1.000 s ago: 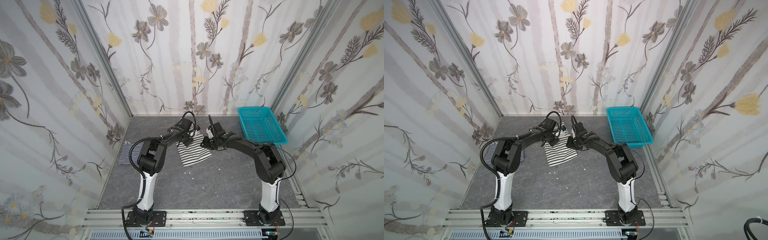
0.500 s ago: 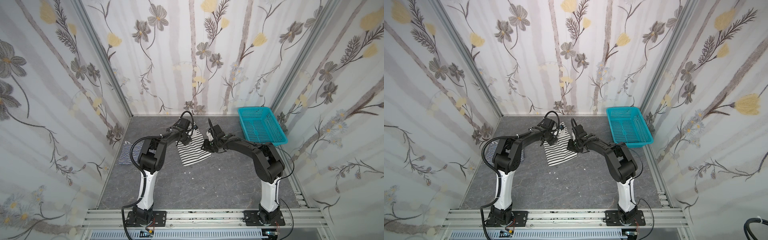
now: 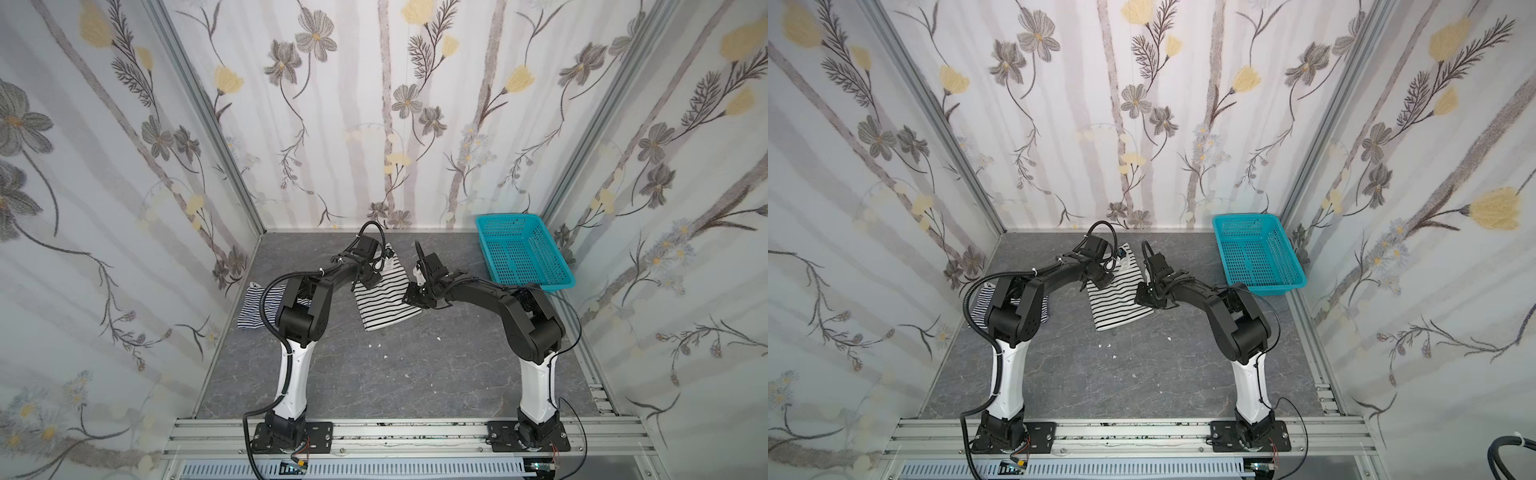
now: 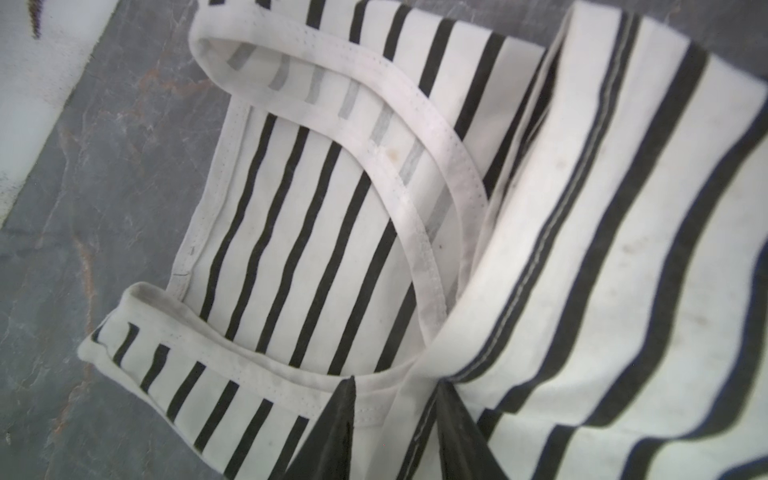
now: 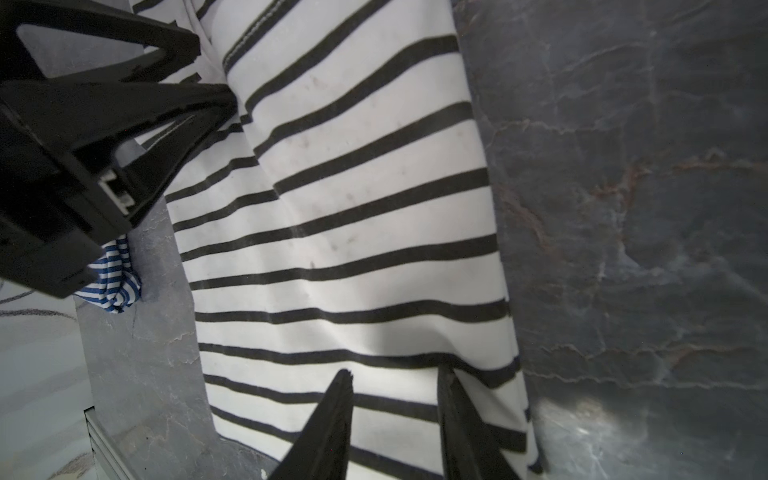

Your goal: Fold and stack the tank tops

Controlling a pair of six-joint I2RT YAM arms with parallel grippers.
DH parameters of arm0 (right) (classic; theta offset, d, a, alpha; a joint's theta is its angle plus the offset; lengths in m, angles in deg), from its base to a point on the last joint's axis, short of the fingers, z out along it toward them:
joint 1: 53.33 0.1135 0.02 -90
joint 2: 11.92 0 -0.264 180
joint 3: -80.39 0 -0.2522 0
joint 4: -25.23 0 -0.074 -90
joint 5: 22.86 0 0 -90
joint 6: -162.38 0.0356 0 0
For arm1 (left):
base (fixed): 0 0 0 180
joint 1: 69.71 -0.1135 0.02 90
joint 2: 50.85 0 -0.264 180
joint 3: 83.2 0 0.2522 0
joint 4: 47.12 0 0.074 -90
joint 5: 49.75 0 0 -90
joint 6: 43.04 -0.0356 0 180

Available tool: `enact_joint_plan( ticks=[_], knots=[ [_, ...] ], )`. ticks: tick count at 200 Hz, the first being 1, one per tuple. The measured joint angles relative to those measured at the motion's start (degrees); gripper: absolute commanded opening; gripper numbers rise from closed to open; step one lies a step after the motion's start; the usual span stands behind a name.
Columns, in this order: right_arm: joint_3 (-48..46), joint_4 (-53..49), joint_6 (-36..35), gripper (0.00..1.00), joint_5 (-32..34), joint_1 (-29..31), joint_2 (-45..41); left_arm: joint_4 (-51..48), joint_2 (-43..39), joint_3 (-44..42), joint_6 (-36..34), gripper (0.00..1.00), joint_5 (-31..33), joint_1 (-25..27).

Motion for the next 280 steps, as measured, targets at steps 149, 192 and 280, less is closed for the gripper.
enact_joint_plan(
  ticks=[149,192,280],
  knots=[
    [-4.02,4.39,0.07,0.50,-1.79,0.13,-10.97,-1.05,-36.72,-35.26,2.73,0.59,-3.87,9.88],
    [-12.50,5.14,1.57,0.57,-1.77,0.00,-14.84,0.79,-41.51,-43.60,2.75,0.62,-1.46,14.19],
    [-22.86,14.14,7.56,0.56,-2.62,-0.13,-16.02,8.83,-36.54,-46.97,1.11,0.60,4.17,15.63]
  ],
)
